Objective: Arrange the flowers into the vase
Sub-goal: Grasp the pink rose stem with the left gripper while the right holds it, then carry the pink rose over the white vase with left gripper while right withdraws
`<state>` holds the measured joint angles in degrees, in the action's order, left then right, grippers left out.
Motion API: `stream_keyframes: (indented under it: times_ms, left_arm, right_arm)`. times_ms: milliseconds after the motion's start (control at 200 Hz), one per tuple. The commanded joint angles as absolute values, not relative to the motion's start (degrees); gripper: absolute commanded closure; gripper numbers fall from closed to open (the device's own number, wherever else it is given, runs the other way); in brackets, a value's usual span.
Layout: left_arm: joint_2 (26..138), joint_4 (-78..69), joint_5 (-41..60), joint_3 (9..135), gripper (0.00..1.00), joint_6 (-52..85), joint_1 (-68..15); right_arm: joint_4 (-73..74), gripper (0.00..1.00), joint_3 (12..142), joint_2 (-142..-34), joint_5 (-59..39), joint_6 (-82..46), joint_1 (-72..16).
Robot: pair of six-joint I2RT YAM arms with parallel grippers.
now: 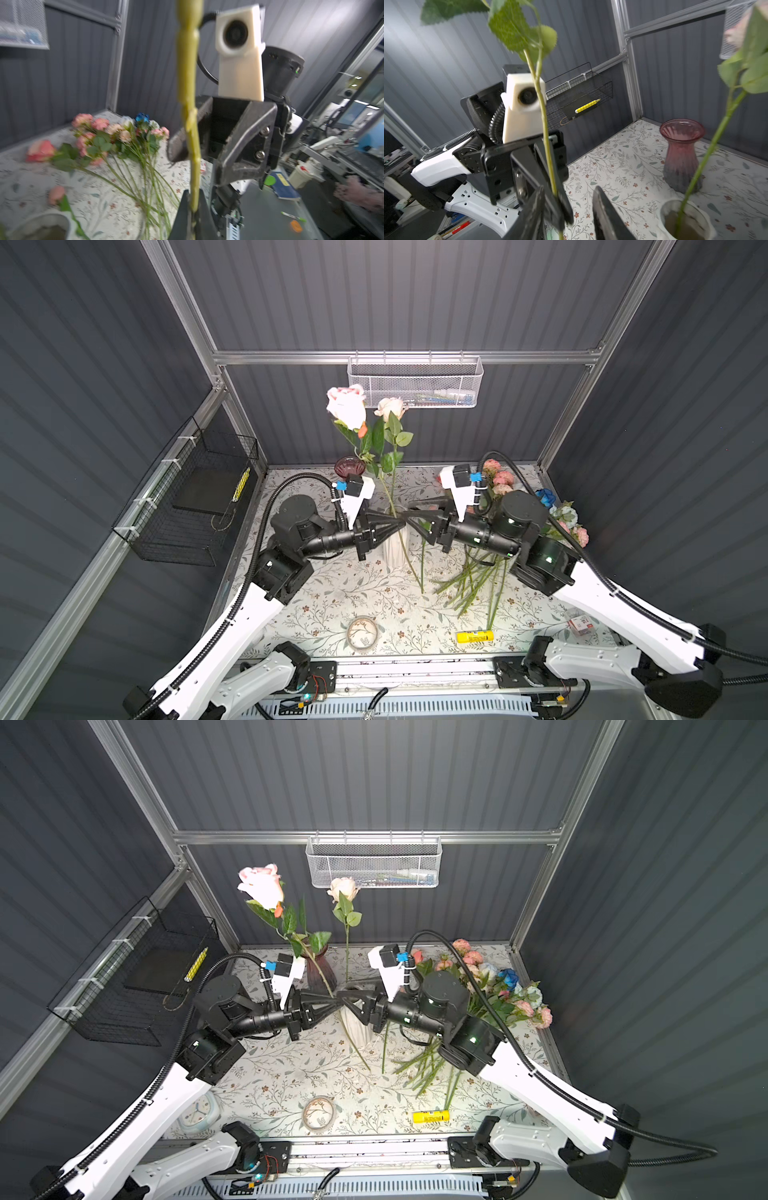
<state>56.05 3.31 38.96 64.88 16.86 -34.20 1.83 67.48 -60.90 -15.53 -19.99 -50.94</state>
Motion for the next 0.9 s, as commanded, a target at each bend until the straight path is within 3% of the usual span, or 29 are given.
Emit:
stream_keyframes:
  times_ms: [0, 450, 895]
  left_arm:
    - [57.6, 8.4, 27.8, 70.5, 1.00, 7.8, -34.4]
    - [71.1, 9.5, 12.2, 86.9, 1.00, -5.7, -34.4]
    - [74.1, 9.5, 7.4, 77.1, 1.00, -1.1, -34.4]
  right_arm:
    - [0.7, 0.58, 65.1, -55.0, -7.2, -16.5, -50.8]
    - [-4.6, 0.57, 60.2, -42.5, -0.5, -13.9, -50.7]
    - [-5.2, 0.55, 57.2, -40.6, 2.0, -13.7, -50.5]
